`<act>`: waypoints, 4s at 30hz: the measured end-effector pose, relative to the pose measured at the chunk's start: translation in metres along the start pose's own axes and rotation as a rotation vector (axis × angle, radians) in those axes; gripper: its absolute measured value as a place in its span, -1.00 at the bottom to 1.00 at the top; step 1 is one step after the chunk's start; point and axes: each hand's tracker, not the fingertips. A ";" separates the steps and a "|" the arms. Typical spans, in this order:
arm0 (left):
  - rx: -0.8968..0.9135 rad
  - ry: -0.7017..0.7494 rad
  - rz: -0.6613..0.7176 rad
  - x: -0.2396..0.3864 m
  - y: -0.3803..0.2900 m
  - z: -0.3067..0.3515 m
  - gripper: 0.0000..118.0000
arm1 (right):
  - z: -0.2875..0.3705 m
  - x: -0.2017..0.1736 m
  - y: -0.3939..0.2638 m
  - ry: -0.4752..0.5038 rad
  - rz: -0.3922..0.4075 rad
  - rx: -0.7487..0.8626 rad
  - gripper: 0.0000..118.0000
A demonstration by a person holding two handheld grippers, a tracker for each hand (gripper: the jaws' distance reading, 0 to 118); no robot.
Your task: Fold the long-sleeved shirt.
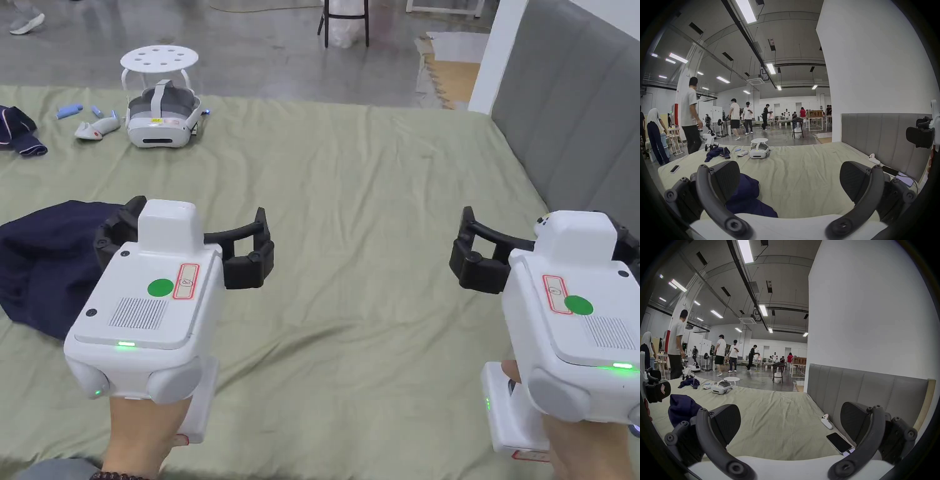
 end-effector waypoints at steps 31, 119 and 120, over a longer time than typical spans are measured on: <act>0.009 0.001 -0.008 0.003 0.002 0.000 0.87 | 0.001 0.003 -0.003 -0.004 -0.005 0.007 1.00; -0.469 -0.290 0.012 -0.066 0.056 -0.152 -0.66 | -0.045 -0.129 -0.015 0.334 -0.021 -0.097 -0.98; -0.463 -0.345 0.012 -0.040 0.059 -0.152 -0.66 | -0.042 -0.116 -0.014 0.307 -0.013 -0.094 -0.98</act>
